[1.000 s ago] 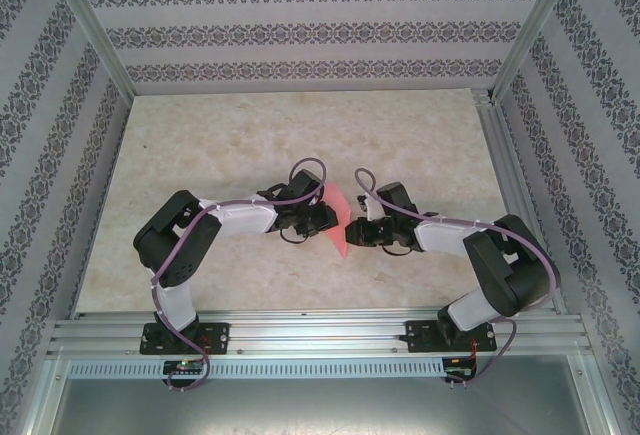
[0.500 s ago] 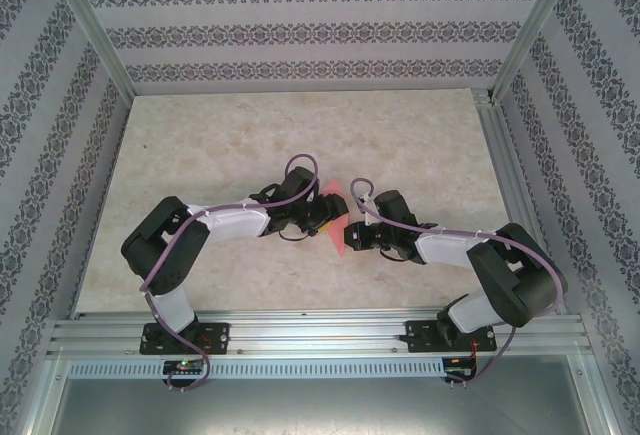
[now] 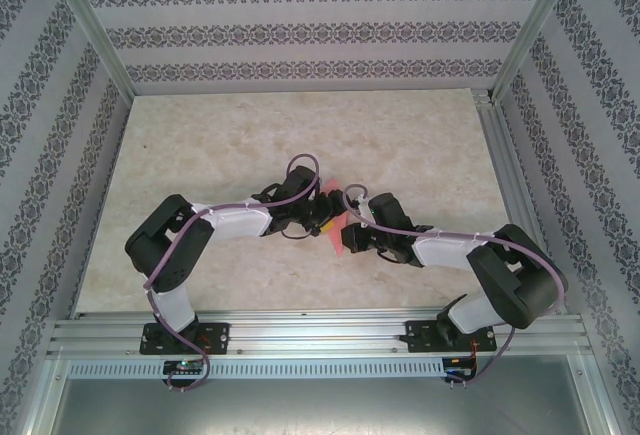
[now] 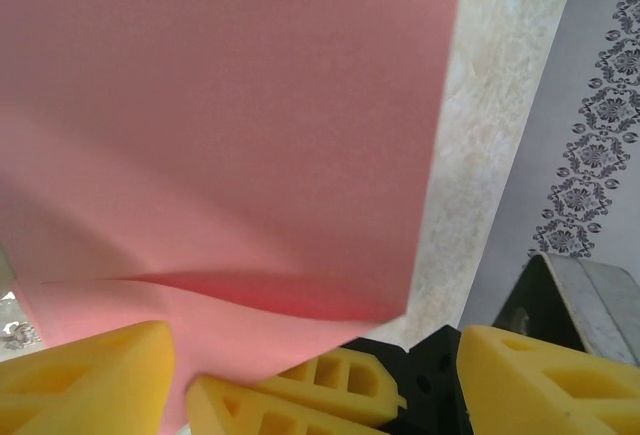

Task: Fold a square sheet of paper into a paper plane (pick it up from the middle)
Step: Fold the wing for the fifth time at the center of the table.

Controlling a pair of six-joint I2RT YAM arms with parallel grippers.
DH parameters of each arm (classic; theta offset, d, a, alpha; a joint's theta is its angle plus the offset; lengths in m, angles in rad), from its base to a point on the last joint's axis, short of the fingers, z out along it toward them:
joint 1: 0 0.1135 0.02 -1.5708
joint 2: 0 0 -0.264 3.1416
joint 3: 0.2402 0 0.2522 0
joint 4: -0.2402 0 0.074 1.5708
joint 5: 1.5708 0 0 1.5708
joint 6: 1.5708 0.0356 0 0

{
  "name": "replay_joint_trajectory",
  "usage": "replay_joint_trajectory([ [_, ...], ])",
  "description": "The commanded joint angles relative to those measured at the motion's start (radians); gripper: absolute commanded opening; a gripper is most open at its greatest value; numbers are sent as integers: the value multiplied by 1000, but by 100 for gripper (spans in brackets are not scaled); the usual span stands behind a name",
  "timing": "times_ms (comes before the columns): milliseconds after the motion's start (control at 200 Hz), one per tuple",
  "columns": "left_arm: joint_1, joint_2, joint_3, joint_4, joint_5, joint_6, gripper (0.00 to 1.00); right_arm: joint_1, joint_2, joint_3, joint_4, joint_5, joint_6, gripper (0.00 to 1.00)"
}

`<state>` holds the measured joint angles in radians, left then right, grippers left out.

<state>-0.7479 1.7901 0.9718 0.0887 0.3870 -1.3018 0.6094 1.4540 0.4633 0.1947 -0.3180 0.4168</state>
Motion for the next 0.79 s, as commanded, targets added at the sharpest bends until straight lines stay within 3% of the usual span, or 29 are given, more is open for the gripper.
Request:
replay_joint_trajectory([
  [0, 5, 23, 14, 33, -11, -51, 75, 22, -36, -21, 34, 35, -50, 10],
  [689, 5, 44, 75, -88, -18, -26, 57, 84, -67, -11, -22, 149, -121, 12],
  [744, 5, 38, 79, -92, -20, -17, 58, 84, -70, -9, -34, 158, -125, 12],
  [789, 5, 32, 84, -94, -14, -8, 65, 83, -70, -8, -43, 167, -128, 12],
])
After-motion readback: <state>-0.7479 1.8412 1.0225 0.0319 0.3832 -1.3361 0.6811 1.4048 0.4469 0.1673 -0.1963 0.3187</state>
